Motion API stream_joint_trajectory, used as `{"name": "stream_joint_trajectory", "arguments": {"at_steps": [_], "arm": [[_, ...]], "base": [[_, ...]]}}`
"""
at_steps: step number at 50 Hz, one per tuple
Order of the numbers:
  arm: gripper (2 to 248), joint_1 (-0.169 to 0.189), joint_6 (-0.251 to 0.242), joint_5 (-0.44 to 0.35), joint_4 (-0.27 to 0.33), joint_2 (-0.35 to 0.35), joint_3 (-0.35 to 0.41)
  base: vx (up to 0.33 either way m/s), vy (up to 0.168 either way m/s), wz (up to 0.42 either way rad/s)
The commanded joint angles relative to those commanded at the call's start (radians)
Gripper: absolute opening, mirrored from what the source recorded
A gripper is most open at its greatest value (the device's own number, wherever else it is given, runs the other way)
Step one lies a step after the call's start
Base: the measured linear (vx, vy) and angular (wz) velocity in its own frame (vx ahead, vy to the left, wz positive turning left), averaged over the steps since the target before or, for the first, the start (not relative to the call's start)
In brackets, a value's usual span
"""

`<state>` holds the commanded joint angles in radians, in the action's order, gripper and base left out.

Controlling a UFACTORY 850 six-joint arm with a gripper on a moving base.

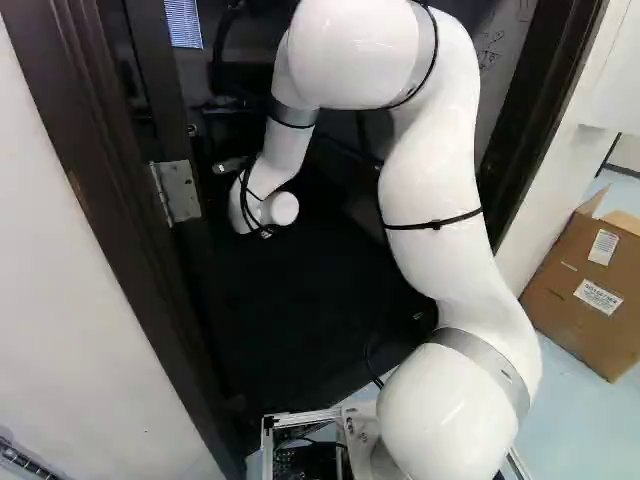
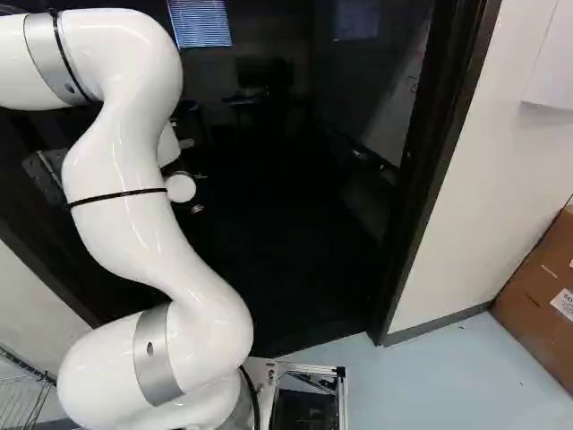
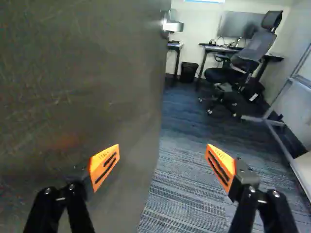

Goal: Open the door and move inside

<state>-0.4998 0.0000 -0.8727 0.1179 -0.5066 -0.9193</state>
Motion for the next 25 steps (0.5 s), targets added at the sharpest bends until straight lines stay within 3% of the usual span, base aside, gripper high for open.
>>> {"name": "stream_joint_trajectory", "arguments": {"at_steps": [25], "arm": [[247, 0.063, 0.0, 0.0, 0.0, 0.036, 0.047]], "base": [[0.0, 0.0, 0.0]]}}
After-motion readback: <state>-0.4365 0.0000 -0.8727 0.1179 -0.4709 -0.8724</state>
